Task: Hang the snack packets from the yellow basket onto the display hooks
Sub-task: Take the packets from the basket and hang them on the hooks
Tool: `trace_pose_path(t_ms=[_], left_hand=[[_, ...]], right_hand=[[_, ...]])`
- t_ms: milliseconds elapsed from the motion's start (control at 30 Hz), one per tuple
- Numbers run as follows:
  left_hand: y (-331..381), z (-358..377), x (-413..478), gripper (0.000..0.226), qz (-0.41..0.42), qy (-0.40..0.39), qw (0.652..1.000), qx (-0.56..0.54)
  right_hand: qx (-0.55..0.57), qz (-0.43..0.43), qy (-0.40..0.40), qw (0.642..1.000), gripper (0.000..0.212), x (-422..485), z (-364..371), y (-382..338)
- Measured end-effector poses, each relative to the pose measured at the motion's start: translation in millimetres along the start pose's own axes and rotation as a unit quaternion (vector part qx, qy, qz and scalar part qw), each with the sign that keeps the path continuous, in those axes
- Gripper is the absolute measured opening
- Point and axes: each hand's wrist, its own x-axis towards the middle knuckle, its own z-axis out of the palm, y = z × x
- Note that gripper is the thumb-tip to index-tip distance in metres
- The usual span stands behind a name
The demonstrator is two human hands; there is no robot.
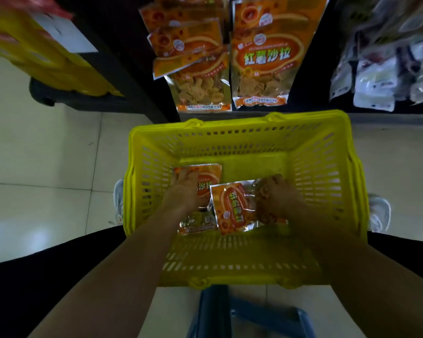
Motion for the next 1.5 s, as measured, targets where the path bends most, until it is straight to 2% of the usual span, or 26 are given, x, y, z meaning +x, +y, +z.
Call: trace_pose_path(t_ms=[67,133,233,333,400,433,667,767,867,1000,1100,1167,1233,1333,1433,1500], left_hand=[[0.7,2.1,13.7,0.095,0.008,0.014,1.000,0.014],[3.4,1.1,26.7,0.098,0.007,0.014,1.000,0.026],[1.9,2.2,42.2,0.091,0.003,0.013,0.999,0.032],[-2.6,5.6,46.2,0.055,0.004,0.032,0.997,0.065],[-1.8,2.4,41.4,0.031,-0.002,0.040,0.998,0.041],[-0.7,-0.4,38.4,0.027,-0.005,0.047,0.999,0.027],[7.4,-39.5,14.5,0.031,-0.048,0.127,0.991,-0.011],[6.9,-47.5,9.7,0.037,-0.045,0.095,0.988,-0.113],[14.8,-48.7,2.9,0.035,-0.026,0.071,0.975,-0.210],[32.0,-46.3,-8.7,0.032,0.013,0.033,0.962,-0.270],[37.1,-41.7,-10.5,0.031,0.019,0.023,0.961,-0.275],[39.1,-38.8,-10.9,0.029,0.030,0.031,0.969,-0.241],[38.6,-36.9,-10.4,0.022,0.038,0.049,0.978,-0.201],[40.7,-44.8,-12.2,0.015,0.040,0.035,0.978,-0.200],[49.4,-60.2,-19.9,0.007,0.070,0.031,0.984,-0.160],[57.7,-73.1,-30.3,0.011,0.087,0.035,0.987,-0.131]], right_hand=[[-0.022,-0.016,0.016,0.999,0.055,9.0,7.7,1.0],[-0.050,-0.040,0.023,0.998,0.066,18.9,13.3,0.1],[-0.065,-0.053,0.026,0.996,0.069,22.6,14.4,-6.2],[-0.134,-0.060,0.038,0.988,0.052,25.8,14.4,-6.2],[-0.132,-0.040,0.030,0.990,0.042,24.5,10.7,-4.3],[-0.118,-0.028,0.035,0.992,0.040,23.1,7.9,-2.7],[-0.001,0.049,0.102,0.994,0.031,3.6,-29.3,0.8],[0.036,0.038,0.111,0.992,0.036,-7.5,-39.7,-5.7],[0.056,0.025,0.097,0.993,0.041,-12.9,-43.2,-14.1],[0.049,0.012,0.089,0.995,0.040,-16.5,-41.8,-23.3],[0.049,0.007,0.087,0.995,0.039,-15.0,-39.7,-30.8],[0.042,0.007,0.081,0.996,0.043,-11.7,-37.6,-34.2],[0.040,0.013,0.071,0.997,0.047,-9.3,-35.8,-35.5],[0.071,0.013,0.075,0.995,0.053,-10.0,-43.7,-36.3],[0.116,-0.022,0.093,0.989,0.054,-15.8,-61.0,-39.0],[0.129,-0.054,0.111,0.984,0.047,-25.0,-77.7,-43.4]])
